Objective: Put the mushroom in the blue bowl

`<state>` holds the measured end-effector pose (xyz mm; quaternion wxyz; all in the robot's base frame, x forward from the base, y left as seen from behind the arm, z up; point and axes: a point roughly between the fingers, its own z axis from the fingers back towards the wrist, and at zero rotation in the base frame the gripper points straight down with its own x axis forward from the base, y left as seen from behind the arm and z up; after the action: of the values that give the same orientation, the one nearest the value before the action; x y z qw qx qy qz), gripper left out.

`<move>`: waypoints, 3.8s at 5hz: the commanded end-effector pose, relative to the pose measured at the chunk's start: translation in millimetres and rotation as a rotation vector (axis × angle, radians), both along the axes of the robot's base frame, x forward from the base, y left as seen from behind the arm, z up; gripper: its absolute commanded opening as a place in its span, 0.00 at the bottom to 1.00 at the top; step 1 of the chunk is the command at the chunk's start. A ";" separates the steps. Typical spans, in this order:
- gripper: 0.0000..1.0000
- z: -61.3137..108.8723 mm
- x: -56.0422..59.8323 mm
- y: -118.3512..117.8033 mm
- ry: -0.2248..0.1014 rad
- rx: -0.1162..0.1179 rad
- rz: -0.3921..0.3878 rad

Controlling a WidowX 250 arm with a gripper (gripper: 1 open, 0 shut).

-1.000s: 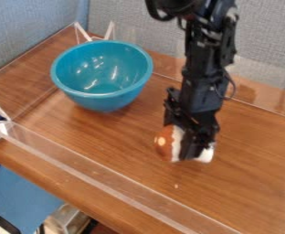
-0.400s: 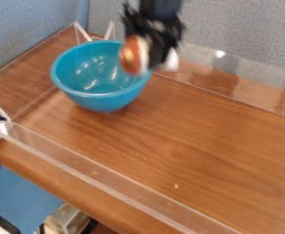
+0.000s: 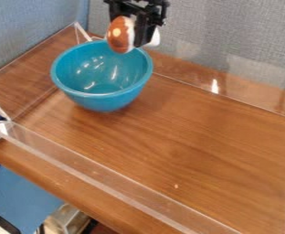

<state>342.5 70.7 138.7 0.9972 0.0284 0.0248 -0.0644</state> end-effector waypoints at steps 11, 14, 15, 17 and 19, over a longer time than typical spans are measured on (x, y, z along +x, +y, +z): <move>0.00 -3.4 29.1 4.2 0.013 0.096 0.118; 0.00 -12.8 4.9 39.8 0.083 0.109 0.085; 0.00 -25.4 0.6 43.3 0.110 0.109 0.112; 0.00 -49.0 -1.9 45.9 0.150 0.114 0.081; 1.00 -54.0 -5.6 50.9 0.151 0.113 0.095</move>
<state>334.5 116.1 61.7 0.9878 0.0693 0.1369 -0.0277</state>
